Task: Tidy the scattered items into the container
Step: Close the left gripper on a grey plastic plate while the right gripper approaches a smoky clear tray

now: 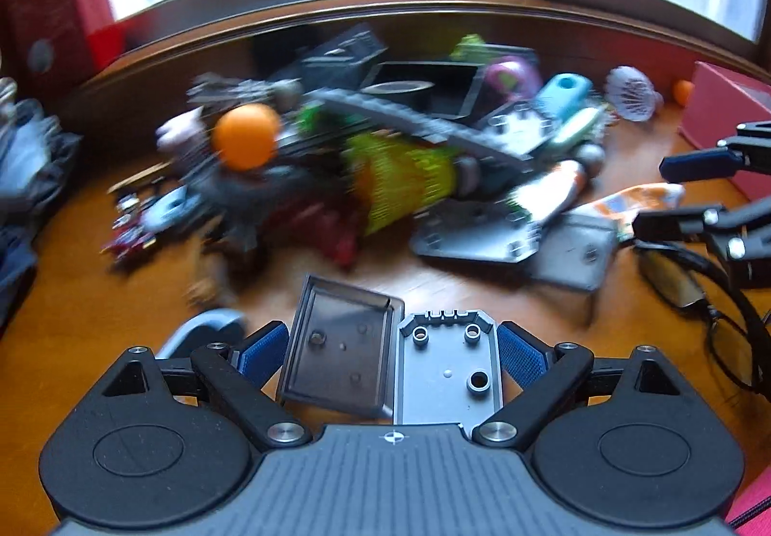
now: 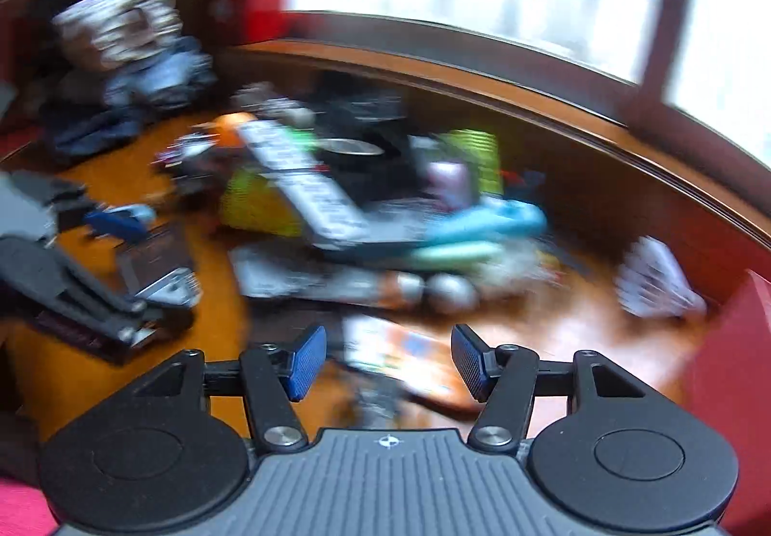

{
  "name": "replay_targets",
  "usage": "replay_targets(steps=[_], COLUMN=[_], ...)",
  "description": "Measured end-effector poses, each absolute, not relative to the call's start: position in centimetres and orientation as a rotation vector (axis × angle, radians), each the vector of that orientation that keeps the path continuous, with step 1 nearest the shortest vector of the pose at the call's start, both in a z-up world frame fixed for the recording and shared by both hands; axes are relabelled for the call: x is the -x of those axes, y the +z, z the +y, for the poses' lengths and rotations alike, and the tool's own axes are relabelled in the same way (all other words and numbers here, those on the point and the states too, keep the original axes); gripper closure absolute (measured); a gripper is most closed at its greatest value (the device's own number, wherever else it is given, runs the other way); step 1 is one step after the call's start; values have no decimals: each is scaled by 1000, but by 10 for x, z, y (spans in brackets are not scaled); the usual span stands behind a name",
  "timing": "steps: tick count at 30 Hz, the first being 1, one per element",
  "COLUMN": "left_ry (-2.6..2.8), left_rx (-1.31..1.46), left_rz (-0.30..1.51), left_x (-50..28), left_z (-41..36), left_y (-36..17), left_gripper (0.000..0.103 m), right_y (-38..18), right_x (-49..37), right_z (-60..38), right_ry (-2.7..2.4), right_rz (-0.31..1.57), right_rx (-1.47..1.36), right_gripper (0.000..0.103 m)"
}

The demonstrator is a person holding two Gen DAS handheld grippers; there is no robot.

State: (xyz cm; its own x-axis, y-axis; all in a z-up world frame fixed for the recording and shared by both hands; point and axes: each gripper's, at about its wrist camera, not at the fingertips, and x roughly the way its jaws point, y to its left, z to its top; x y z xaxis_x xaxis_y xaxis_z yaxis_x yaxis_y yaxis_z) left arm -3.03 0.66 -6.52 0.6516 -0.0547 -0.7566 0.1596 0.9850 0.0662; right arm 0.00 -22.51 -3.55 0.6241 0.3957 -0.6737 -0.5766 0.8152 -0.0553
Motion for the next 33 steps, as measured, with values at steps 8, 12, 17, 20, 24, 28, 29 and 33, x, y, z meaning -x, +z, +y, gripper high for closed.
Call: replay_targets(steps=[8, 12, 17, 20, 24, 28, 29, 33], left_ry=[-90, -146, -263, -251, -235, -249, -250, -247], left_rx=[-94, -126, -147, -154, -133, -130, -129, -121], left_rz=[844, 813, 826, 863, 889, 868, 864, 851], left_x=[47, 63, 75, 70, 63, 62, 61, 55], left_z=[21, 14, -2, -7, -6, -8, -9, -12], left_y=[-56, -46, -49, -61, -68, -68, -68, -69], left_gripper=[8, 7, 7, 13, 18, 29, 31, 37], right_y=[-45, -45, -46, -45, -44, -36, -34, -37], right_x=[-12, -5, 5, 8, 11, 23, 26, 34], right_z=[-199, -190, -187, -196, -213, -233, -237, -239], right_ry=[640, 656, 655, 624, 560, 536, 546, 586], right_rz=[728, 728, 736, 741, 749, 734, 733, 747], right_rx=[256, 309, 343, 339, 345, 337, 328, 342], right_gripper=[38, 38, 37, 36, 36, 36, 36, 36])
